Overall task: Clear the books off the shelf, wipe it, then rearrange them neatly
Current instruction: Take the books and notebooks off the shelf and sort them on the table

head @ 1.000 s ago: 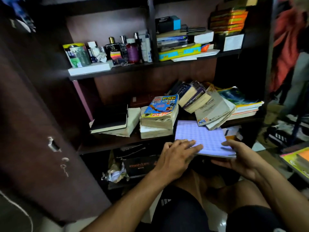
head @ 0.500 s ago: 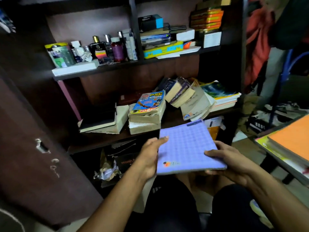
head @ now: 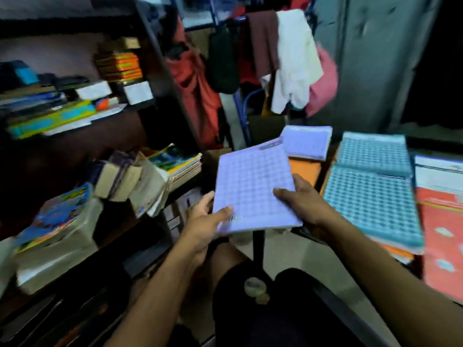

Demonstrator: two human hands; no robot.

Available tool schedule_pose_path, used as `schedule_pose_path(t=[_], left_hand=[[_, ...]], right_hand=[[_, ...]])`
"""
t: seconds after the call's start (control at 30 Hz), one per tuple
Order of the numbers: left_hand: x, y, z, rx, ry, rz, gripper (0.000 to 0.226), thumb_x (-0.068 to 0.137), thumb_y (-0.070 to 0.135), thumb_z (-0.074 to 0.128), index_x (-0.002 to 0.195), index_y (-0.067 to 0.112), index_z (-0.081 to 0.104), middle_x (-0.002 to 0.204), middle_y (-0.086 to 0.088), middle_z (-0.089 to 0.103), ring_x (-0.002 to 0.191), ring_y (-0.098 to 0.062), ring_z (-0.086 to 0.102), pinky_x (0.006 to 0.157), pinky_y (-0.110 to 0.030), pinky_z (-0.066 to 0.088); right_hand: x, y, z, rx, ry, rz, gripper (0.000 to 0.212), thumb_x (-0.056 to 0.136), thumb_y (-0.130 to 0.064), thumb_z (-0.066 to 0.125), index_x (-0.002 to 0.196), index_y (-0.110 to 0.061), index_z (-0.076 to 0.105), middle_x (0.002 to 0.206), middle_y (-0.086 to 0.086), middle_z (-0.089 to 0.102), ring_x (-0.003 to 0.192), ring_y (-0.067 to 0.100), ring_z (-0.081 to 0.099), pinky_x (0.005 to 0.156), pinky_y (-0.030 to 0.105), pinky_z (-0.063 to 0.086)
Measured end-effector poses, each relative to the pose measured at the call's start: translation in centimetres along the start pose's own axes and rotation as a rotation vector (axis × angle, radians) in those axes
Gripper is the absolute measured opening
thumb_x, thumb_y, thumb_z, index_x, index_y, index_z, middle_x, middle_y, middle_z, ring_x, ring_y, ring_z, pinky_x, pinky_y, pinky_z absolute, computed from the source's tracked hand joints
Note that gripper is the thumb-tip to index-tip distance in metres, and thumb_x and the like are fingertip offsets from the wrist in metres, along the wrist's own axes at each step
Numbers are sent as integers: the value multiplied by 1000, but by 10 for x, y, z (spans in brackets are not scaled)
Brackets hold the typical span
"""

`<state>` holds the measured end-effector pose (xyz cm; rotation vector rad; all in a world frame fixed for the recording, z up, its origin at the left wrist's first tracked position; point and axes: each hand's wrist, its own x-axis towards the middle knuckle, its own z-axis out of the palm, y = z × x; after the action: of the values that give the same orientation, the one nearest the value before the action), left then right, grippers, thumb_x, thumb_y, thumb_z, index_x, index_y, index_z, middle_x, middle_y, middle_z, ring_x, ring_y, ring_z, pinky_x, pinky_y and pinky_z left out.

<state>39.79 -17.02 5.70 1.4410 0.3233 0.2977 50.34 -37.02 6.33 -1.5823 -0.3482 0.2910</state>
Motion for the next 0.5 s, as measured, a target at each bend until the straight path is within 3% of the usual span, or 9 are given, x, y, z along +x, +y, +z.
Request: schedule_pose_path(t=[0.1,0.2,0.23,0.3,0.37,0.43,0.5], left_hand=[[32,-5,27,233,-25,47,43,100,7,63,138,23,52,116,12,65,86,-12,70,62,-28,60],[71,-26,46,512,69,91,49,96,14,68,143,19,54,133,2,61,107,-22,65,84,-44,59],[83,-34,51,660,95,138,46,93,17,70,137,16,58,133,-3,62,113,-26,63,90,-44,55],[100,-44,56,927,134,221,38,89,28,72,125,19,63,125,-4,65,115,-28,59,89,-40,50],[109,-45,58,1098,149,241,43,90,43,69,128,25,58,129,0,64,115,-30,53,88,-40,47],[111,-41,51,1183,124,276,55,95,55,60,140,26,51,137,-2,58,120,-32,49,95,-43,45],[98,-31,25,1082,130,308,54,99,58,51,142,26,51,135,-5,59,119,-30,54,99,-45,46]], right_hand=[[17,12,-24,-67,108,-17,57,81,-33,72,133,-17,53,129,2,67,108,19,68,95,49,55],[20,20,-33,-155,122,-32,72,88,-32,74,149,-22,36,143,-2,55,125,20,58,105,50,48],[21,21,-32,-218,146,-45,78,88,-34,74,153,-21,32,151,-1,49,133,21,52,110,49,43],[18,17,-25,-419,171,-34,89,90,-40,71,160,-19,20,165,-1,27,150,19,29,121,46,29],[14,17,-17,-583,159,-94,85,95,-36,68,161,-21,16,169,-1,15,156,20,10,124,44,18],[4,13,2,-600,89,-189,76,94,-32,69,156,-22,26,163,1,28,153,19,20,121,39,23],[-2,14,32,-493,-49,-253,63,91,-27,72,146,-22,40,145,1,48,139,16,41,112,34,35]])
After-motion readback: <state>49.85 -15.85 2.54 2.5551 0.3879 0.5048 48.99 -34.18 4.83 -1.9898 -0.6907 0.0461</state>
